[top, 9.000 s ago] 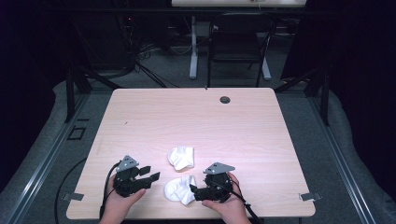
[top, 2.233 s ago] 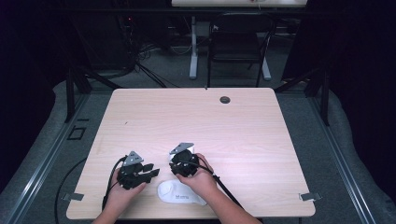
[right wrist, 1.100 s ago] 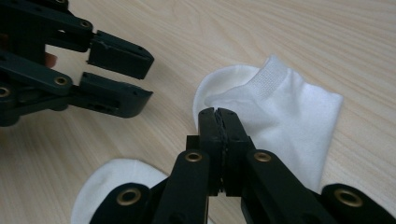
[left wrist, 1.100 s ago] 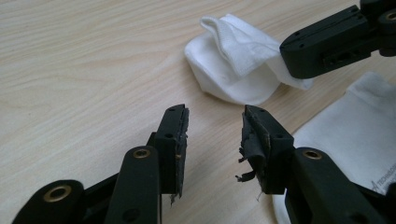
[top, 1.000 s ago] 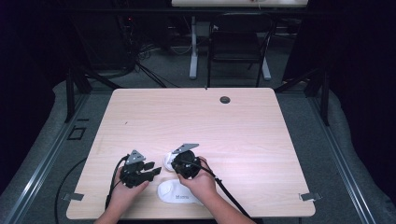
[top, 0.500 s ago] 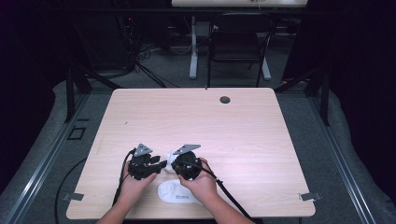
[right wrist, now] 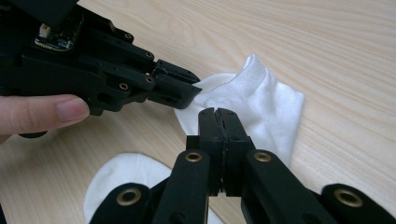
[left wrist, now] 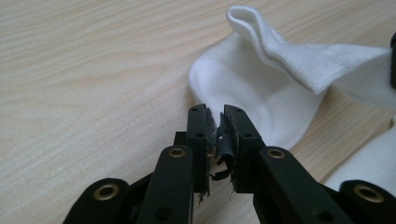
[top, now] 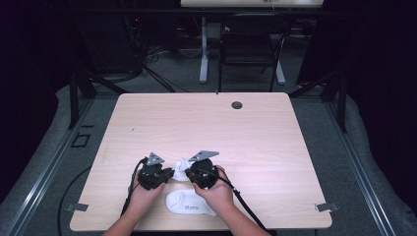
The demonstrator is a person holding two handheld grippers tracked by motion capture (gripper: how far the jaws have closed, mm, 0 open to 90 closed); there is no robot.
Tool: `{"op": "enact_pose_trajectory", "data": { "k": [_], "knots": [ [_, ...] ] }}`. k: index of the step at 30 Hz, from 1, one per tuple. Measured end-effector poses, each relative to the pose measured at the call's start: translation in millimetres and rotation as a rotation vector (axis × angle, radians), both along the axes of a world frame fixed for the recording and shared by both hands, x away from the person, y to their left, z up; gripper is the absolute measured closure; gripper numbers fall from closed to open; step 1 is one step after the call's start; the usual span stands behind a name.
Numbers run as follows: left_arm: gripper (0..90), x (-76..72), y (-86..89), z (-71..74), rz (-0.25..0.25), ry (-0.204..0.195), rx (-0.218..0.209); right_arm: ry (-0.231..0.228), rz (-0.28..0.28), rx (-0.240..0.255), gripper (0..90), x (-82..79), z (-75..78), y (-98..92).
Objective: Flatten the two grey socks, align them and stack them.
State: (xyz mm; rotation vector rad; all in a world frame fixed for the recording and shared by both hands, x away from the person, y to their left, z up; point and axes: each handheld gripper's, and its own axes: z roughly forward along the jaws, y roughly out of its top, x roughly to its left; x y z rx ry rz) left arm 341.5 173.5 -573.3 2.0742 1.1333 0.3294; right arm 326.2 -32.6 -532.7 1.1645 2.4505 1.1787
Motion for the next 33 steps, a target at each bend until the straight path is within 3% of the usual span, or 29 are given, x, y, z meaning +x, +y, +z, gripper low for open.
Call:
{"op": "enact_pose_trajectory", "data": {
  "k": [7, 15, 29, 33],
  "knots": [
    [88.6, -0.7, 4.7, 1.4, 0.001, 0.001, 0.001, -0.009, -0.027, 0.02, 90.0, -4.3, 4.8, -14.9],
    [89.0, -2.1, 6.2, 2.4, -0.007, 0.007, -0.003, -0.011, -0.049, 0.028, 90.0, -9.3, 7.0, -33.3],
    [89.2, -2.7, 7.0, 1.5, -0.012, 0.006, 0.007, 0.014, -0.107, 0.05, 90.0, -15.6, -3.4, -62.4],
    [89.1, -3.5, 6.1, 1.2, -0.011, 0.012, 0.003, 0.028, -0.124, 0.033, 90.0, -16.7, -10.2, -71.9]
  ]
}}
